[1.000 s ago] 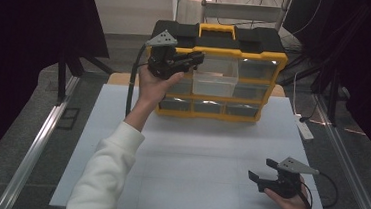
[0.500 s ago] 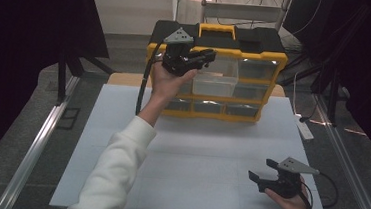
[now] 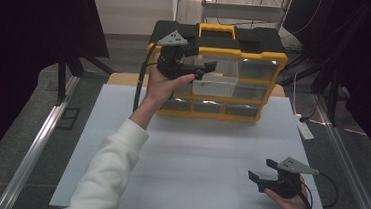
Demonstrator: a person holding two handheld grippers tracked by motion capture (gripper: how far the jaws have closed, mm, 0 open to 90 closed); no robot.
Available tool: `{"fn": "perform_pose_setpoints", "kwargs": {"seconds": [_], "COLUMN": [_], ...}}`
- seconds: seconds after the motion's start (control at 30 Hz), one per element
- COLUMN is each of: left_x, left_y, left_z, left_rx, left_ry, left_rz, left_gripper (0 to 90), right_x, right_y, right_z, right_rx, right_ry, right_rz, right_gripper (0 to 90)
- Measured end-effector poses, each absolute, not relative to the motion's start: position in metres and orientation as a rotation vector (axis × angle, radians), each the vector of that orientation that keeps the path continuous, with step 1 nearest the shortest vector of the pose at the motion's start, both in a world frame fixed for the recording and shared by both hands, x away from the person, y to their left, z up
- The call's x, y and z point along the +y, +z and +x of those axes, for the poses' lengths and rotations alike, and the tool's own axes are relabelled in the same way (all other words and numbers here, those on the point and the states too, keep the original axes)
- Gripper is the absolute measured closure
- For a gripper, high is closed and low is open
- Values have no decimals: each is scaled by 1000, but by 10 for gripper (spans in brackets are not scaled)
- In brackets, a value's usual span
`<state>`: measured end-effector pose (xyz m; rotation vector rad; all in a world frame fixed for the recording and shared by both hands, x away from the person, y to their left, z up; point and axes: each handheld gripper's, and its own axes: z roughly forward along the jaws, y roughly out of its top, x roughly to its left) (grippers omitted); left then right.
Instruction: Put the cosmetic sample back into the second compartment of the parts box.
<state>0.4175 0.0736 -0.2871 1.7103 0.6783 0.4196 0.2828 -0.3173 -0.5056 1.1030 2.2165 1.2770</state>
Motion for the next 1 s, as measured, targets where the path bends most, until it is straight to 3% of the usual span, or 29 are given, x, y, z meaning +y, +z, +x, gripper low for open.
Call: {"fn": "perform_pose_setpoints", "kwargs": {"seconds": [0.33, 1.0], "left_x": [94, 137], "left_y": [-298, -322], "left_z": [393, 351], "left_rx": [730, 806], "left_ry": [472, 560], "left_rz": [1666, 1631], "left_gripper": [68, 64], "right_x": [-316, -316], "right_y": [-506, -507], "right_z": [283, 284], "right_rx": [2218, 2218], "right_ry": [1273, 1269], "right_rz": [1101, 1100], "right_gripper": [137, 137]}}
